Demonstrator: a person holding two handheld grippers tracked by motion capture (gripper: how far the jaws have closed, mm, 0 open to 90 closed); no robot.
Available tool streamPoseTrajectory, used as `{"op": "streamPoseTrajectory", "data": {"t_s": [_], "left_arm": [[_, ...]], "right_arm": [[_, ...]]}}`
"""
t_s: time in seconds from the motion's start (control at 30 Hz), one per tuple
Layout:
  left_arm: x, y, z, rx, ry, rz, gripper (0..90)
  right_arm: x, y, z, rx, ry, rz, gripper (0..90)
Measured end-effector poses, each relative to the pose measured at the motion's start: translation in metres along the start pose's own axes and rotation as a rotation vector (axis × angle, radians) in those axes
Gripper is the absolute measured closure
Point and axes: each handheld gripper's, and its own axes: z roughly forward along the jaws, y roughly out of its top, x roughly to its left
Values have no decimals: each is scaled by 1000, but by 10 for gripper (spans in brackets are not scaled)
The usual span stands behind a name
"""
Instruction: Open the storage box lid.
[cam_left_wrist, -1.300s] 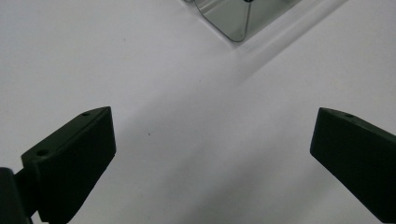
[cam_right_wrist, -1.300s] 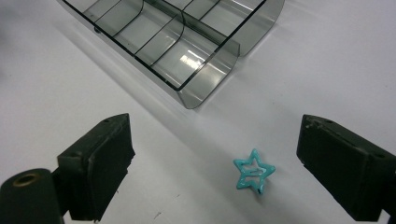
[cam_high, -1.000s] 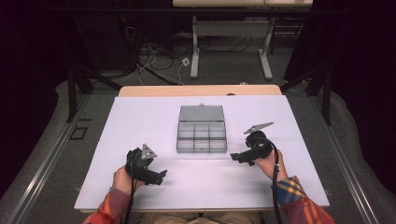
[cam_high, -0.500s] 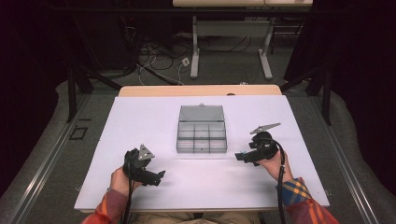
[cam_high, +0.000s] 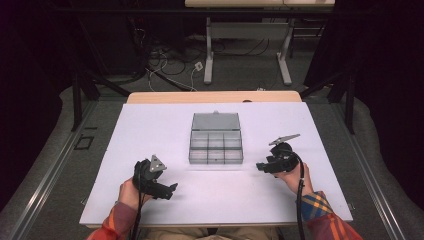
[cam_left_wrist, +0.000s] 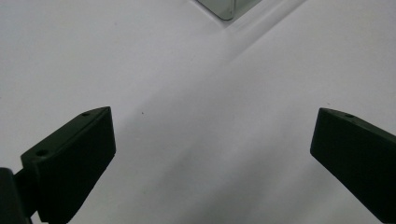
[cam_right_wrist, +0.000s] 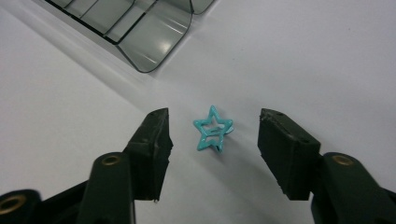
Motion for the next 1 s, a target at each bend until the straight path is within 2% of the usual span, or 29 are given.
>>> {"op": "streamPoseTrajectory", "data": {"t_s": [0.1,0.23,0.27,0.33,0.4,0.53,0.77,0.8,0.83,1.0], "left_arm": [[1,1,-1,-5,0,-4,3],[3,1,-1,-7,2,-8,3],[3,1,0,-7,1,-9,3],[3,1,0,-10,-2,-5,3],[3,2,1,-5,-8,-4,3],[3,2,2,7,-14,2,3],[3,2,2,7,-7,5,3],[3,1,3,-3,-6,-1,3],[3,1,2,-3,-5,-2,3],[3,1,1,-4,-6,-2,3]], "right_arm": [[0,0,3,2,-23,8,568],[2,1,6,11,-20,18,664],[1,1,7,16,-25,4,681],[1,0,10,1,-18,12,702],[2,1,10,23,-31,6,716],[1,0,13,34,-40,5,760],[2,0,14,31,-28,13,826],[2,0,14,10,-17,13,841],[3,0,13,25,-26,14,852],[5,1,11,23,-22,12,874]]}}
